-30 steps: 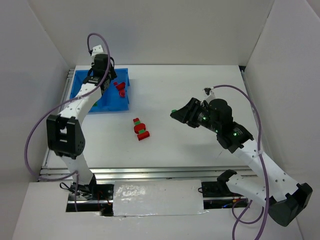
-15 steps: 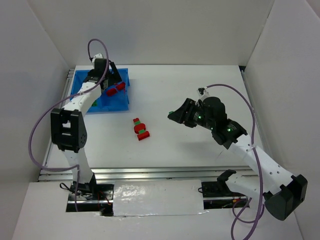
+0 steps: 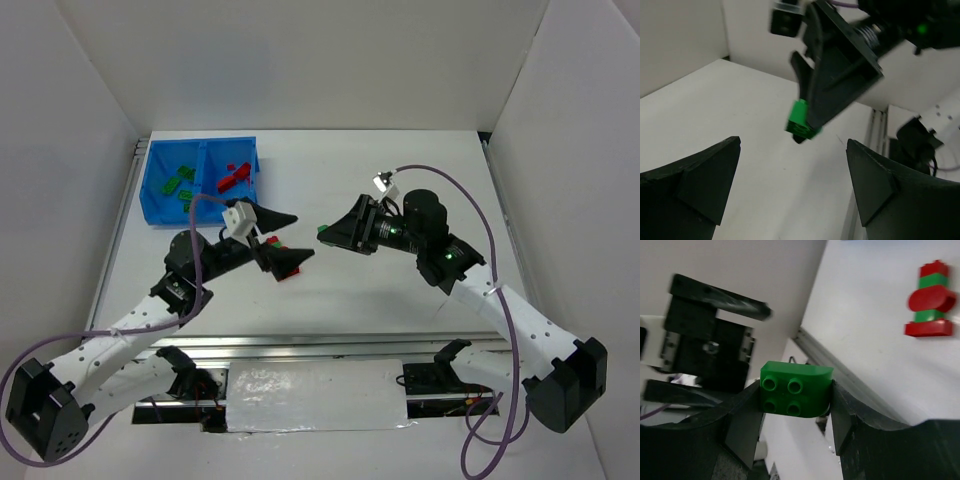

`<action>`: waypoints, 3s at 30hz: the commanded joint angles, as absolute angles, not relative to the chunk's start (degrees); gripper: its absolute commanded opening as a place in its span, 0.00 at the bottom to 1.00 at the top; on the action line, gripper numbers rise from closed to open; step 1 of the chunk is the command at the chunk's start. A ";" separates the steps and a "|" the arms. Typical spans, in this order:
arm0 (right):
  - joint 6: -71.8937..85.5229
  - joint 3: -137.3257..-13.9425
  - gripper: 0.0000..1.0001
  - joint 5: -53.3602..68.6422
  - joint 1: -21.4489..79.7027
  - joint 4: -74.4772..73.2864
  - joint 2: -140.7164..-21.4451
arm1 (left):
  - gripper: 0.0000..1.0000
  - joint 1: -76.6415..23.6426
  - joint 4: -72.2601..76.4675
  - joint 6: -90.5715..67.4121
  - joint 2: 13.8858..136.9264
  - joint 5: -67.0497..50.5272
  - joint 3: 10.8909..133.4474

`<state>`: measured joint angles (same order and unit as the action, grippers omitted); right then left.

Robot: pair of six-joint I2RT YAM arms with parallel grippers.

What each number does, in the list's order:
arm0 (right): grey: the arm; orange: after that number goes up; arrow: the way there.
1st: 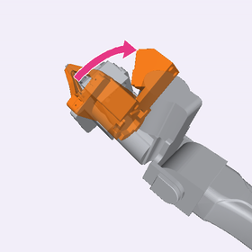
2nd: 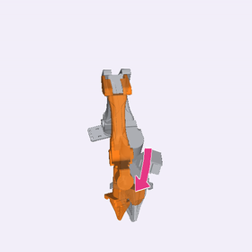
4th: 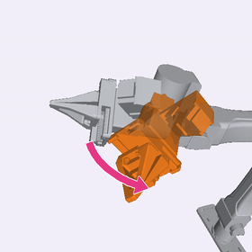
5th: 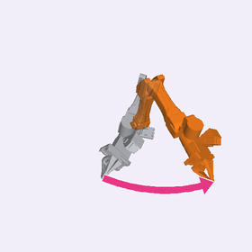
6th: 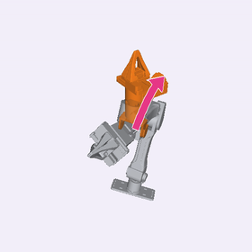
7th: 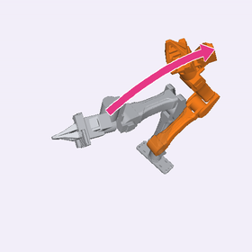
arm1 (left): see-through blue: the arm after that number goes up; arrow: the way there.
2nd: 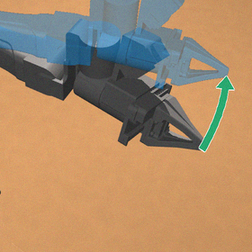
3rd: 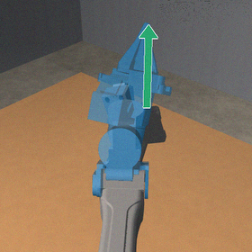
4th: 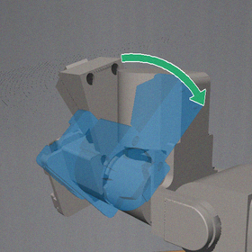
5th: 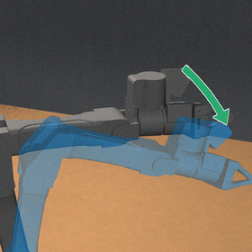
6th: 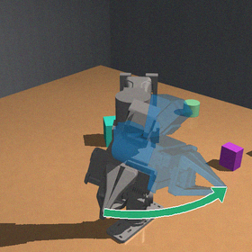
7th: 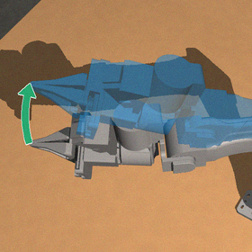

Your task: Sort the legos into containers by color

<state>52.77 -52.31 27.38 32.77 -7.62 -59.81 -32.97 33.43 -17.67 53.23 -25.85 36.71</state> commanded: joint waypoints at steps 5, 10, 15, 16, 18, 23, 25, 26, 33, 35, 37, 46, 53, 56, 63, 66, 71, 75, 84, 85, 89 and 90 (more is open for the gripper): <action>60.73 -50.62 0.02 38.23 34.71 6.41 -57.84 | 0.99 -38.32 40.01 -9.85 49.22 -35.60 36.02; 62.40 -51.32 0.02 39.03 38.66 9.58 -56.95 | 0.99 -39.55 36.11 -7.12 49.75 -36.03 38.14; 61.61 -53.61 0.03 38.23 41.48 9.14 -59.23 | 0.99 -39.99 37.18 -9.14 51.24 -38.93 39.90; 61.52 -53.70 0.03 38.15 41.75 9.23 -59.50 | 0.98 -40.08 36.74 -9.14 51.33 -39.02 40.34; 61.61 -53.70 0.03 37.80 42.01 9.40 -59.85 | 0.93 -40.17 35.42 -9.14 51.24 -39.11 40.96; 61.44 -53.53 0.03 36.39 42.10 9.05 -59.41 | 0.52 -40.25 32.79 -8.26 49.66 -37.97 41.13; 61.61 -53.53 0.06 36.56 42.10 9.58 -59.59 | 0.25 -40.17 32.08 -7.91 49.40 -36.75 41.39; 61.44 -53.61 0.09 36.74 42.10 9.67 -59.68 | 0.19 -40.17 31.38 -8.00 49.48 -36.22 41.48; 56.61 -52.91 1.00 31.22 38.78 3.09 -56.61 | 0.00 -40.17 25.16 -9.67 52.03 -8.15 43.06; 54.24 -52.13 1.00 25.51 35.96 -3.32 -53.36 | 0.00 -39.47 22.25 -11.51 54.31 14.17 44.64; 53.18 -51.07 1.00 18.16 31.57 -8.84 -50.55 | 0.00 -36.67 15.76 -13.52 59.64 27.44 49.53; 46.33 -49.22 1.00 9.31 29.80 -17.57 -42.71 | 0.00 -1.15 -23.64 -37.62 99.61 34.46 90.41; 44.83 -47.81 1.00 11.69 29.79 -15.91 -45.78 | 0.30 4.04 -27.68 -36.03 114.86 30.24 104.32; 44.47 -48.43 1.00 13.09 29.79 -15.03 -47.54 | 0.60 5.18 -26.80 -36.21 115.49 28.56 103.71; 43.60 -48.43 1.00 12.66 29.88 -13.45 -51.85 | 0.99 5.45 -27.51 -38.14 110.31 30.58 101.60; 41.14 -49.91 1.00 7.58 33.29 -14.50 -57.72 | 0.99 5.45 -31.36 -39.81 106.62 30.68 102.65; 32.36 -62.56 1.00 -5.69 45.51 -23.28 -79.51 | 0.99 5.19 -27.44 -41.84 88.98 20.67 89.86; 25.77 -72.83 1.00 -13.07 51.41 -25.75 -95.84 | 1.00 5.36 -22.85 -40.00 72.55 11.63 72.18; 22.94 -87.88 0.91 -18.19 55.11 -29.44 -112.93 | 0.99 0.53 -25.39 -29.28 56.17 -9.84 56.61; 23.03 -88.59 0.86 -18.45 55.02 -30.05 -113.81 | 1.00 0.53 -26.18 -28.22 55.21 -10.54 56.08; 23.73 -90.62 0.72 -18.72 55.11 -31.29 -116.89 | 1.00 0.53 -27.51 -24.44 49.50 -6.95 53.88; 23.73 -90.44 0.71 -18.63 55.28 -31.12 -116.98 | 0.99 0.44 -27.51 -24.09 48.96 -6.51 53.35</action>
